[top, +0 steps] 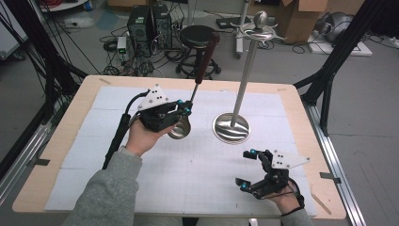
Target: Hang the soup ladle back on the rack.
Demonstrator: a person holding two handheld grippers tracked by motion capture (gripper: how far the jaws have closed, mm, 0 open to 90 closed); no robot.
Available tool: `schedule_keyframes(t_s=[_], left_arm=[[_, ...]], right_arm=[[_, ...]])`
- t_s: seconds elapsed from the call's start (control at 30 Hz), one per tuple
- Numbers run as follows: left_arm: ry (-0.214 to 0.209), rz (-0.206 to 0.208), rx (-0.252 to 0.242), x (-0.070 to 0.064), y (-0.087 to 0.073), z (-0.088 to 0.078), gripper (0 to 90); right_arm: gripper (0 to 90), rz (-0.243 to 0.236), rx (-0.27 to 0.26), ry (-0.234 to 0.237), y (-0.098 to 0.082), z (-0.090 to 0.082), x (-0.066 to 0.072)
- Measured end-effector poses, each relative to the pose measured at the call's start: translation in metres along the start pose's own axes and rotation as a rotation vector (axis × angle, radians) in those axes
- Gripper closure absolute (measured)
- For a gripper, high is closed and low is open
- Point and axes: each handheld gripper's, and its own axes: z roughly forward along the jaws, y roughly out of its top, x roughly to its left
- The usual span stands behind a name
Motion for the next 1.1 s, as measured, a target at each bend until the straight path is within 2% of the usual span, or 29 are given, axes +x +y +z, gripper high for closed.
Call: schedule_keyframes(t_s=[0.23, 0.47, 0.73, 0.87, 1.1], left_arm=[[0.003, 0.007, 0.019, -0.001, 0.009, 0.01, 84.4], [-0.003, 0.019, 0.014, -0.008, 0.019, 0.016, 84.4], [0.022, 0.012, 0.032, -0.004, 0.019, 0.023, 84.4], [0.016, 0.008, 0.019, -0.006, 0.021, 0.026, 84.4], [0.0, 0.015, 0.034, -0.011, 0.026, 0.033, 84.4]], right_arm=[[2.9, 0.004, -0.001, 0.0, 0.0, 0.0, 0.0], [2.9, 0.006, 0.002, 0.002, 0.0, 0.0, 0.0], [2.9, 0.005, 0.004, 0.004, 0.0, 0.0, 0.0], [2.9, 0.006, 0.006, 0.004, -0.001, 0.0, 0.0], [2.9, 0.001, 0.006, 0.007, 0.0, 0.001, 0.001]])
